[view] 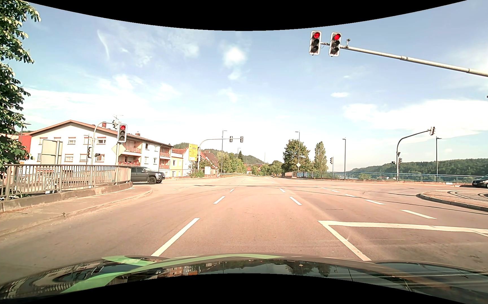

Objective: Follow the waypoints while adhering to traffic rules and regulations

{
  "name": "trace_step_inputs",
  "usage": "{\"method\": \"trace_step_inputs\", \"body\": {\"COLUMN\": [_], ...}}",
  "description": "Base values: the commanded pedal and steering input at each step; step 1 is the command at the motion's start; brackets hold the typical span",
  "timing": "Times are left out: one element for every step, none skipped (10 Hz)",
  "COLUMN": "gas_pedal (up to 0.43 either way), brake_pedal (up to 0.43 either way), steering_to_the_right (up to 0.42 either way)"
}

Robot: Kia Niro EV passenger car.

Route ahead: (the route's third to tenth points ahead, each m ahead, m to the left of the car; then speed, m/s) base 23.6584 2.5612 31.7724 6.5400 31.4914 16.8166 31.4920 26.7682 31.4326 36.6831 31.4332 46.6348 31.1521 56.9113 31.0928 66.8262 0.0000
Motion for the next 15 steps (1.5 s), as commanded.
{"method": "trace_step_inputs", "body": {"gas_pedal": [0.000, 0.000, 0.000, 0.000, 0.000, 0.000, 0.000, 0.000, 0.000, 0.000, 0.000, 0.000, 0.000, 0.000, 0.000], "brake_pedal": [0.183, 0.189, 0.189, 0.189, 0.183, 0.189, 0.189, 0.189, 0.189, 0.189, 0.189, 0.189, 0.189, 0.183, 0.183], "steering_to_the_right": [-0.008, -0.008, -0.008, -0.008, -0.008, -0.008, -0.008, -0.008, -0.008, -0.008, -0.008, -0.008, -0.008, -0.008, -0.008]}}
